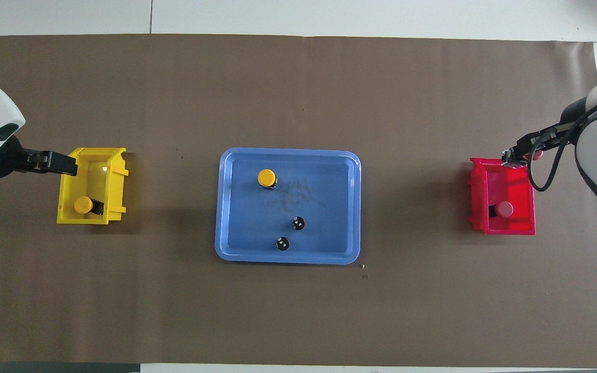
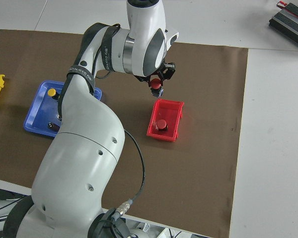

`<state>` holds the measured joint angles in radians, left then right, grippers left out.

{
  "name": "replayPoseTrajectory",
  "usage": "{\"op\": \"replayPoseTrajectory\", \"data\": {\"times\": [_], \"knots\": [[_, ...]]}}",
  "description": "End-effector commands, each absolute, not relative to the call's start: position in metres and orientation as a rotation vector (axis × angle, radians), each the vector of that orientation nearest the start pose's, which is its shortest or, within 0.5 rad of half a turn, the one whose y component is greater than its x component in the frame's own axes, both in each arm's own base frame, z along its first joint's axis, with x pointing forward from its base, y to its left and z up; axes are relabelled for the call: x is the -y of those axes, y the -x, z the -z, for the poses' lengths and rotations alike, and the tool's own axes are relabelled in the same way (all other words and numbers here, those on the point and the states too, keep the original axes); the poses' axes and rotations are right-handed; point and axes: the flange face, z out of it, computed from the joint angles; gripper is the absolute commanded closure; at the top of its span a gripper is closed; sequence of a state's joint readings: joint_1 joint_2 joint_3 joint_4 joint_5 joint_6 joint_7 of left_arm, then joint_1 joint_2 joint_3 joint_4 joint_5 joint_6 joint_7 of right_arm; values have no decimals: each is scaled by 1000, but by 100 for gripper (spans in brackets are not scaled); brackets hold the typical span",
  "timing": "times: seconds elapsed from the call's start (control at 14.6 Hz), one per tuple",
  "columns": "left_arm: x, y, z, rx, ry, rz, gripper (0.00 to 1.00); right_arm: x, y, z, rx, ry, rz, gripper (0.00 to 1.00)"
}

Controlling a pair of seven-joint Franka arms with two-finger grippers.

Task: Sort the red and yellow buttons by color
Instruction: 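Carry the red button to the red bin with the right gripper, then release the red button in the bin while the left gripper reaches the yellow button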

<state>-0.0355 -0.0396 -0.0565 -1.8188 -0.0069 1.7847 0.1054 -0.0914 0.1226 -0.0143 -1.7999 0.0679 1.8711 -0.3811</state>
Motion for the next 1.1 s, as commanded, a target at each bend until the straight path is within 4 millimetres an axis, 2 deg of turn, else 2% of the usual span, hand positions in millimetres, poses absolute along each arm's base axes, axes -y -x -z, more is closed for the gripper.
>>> {"op": "replayPoseTrajectory", "data": {"times": [0.0, 0.07, 0.14, 0.27, 0.34, 0.41, 0.55, 0.62, 0.76, 0.89, 1.03], "knots": [[98, -568, -559, -285, 3133, 18, 0, 49, -566, -447, 495, 3026, 10, 84], [129, -566, -548, -234, 3141, 73, 0, 53, -561, -441, 516, 3030, 43, 84], [175, -563, -531, -215, 3153, 112, 0, 57, -556, -431, 513, 3034, 52, 84], [252, -564, -482, -146, 3163, 94, 0, 62, -549, -417, 597, 3028, 84, 84], [282, -564, -458, -123, 3172, 104, 0, 67, -546, -415, 604, 3030, 96, 84], [302, -561, -446, -110, 3180, 117, 0, 68, -544, -411, 601, 3030, 92, 84], [362, -541, -410, -139, 3168, 102, 0, 70, -544, -399, 591, 3040, 117, 84], [385, -538, -399, -125, 3150, 119, 0, 68, -542, -393, 591, 3045, 139, 84], [396, -536, -386, -97, 3145, 139, 0, 64, -538, -370, 592, 3057, 182, 84], [397, -529, -374, -109, 3137, 116, 0, 65, -535, -360, 587, 3061, 193, 83], [396, -527, -370, -105, 3132, 99, 4, 69, -535, -353, 579, 3060, 172, 76]]}}
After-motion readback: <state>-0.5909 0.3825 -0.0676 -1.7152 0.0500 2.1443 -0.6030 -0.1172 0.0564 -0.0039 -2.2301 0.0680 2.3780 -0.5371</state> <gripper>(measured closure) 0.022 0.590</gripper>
